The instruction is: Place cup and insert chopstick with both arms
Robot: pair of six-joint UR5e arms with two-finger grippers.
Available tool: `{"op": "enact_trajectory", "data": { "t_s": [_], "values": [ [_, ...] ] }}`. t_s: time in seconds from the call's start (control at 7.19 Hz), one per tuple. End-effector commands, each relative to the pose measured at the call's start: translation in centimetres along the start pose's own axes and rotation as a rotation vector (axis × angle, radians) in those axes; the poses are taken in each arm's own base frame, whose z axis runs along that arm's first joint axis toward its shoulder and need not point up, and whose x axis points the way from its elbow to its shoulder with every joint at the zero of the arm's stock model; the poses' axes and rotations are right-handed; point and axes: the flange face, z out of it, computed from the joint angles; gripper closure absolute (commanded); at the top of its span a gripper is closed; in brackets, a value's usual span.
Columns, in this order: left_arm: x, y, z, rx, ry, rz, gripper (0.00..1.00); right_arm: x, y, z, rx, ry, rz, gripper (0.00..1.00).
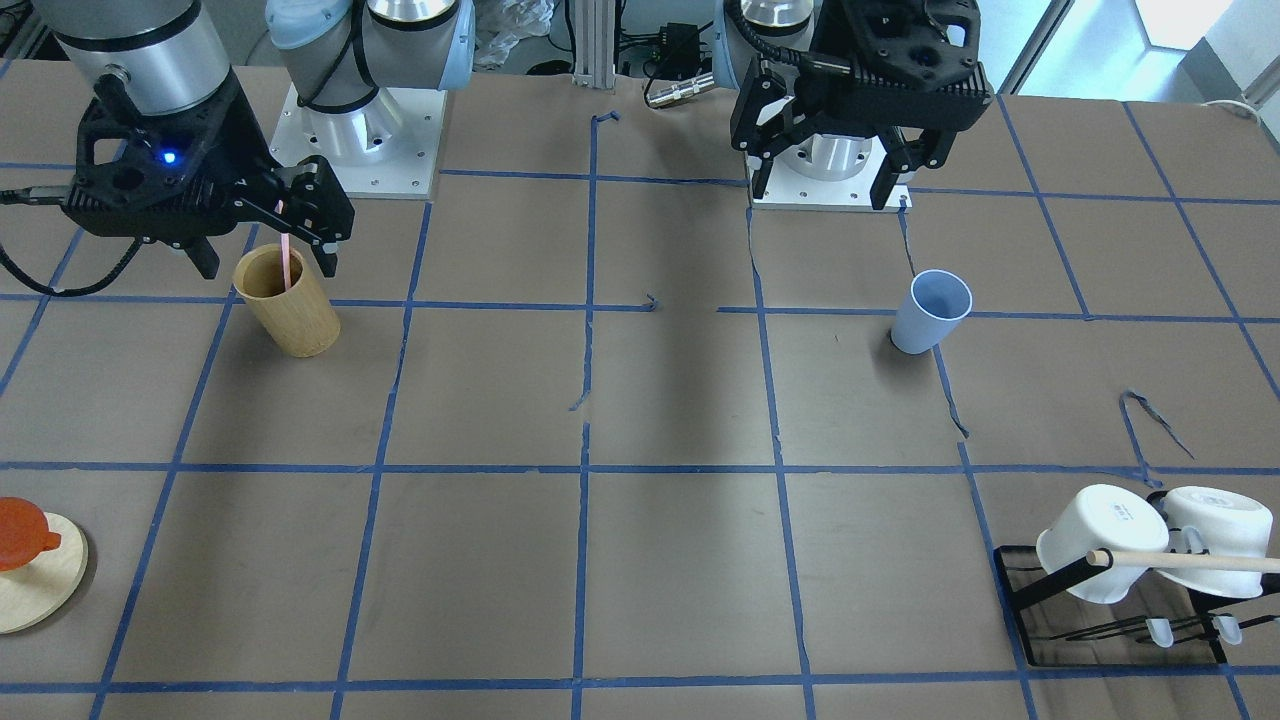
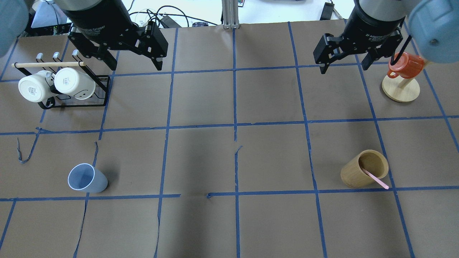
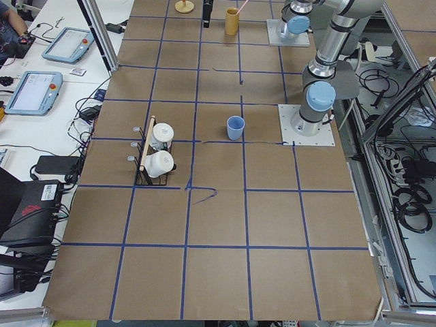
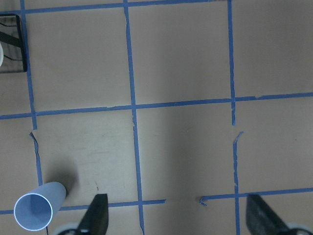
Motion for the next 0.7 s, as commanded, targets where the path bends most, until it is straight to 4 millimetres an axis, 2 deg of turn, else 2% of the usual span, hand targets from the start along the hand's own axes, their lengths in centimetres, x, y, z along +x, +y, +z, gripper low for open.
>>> {"op": "enact_trajectory", "data": {
  "t_s": [0.0, 0.56],
  "values": [
    [-0.03, 0.36, -0.41, 0.004, -0.001, 0.002, 0.0, 0.0, 0.02, 0.06, -0.001, 0.0, 0.001, 0.0],
    [-0.37, 0.13, -0.59, 0.01, 0.001, -0.006, 0.0, 0.0, 0.02, 0.06, -0.001, 0.0, 0.001, 0.0]
  ]
}}
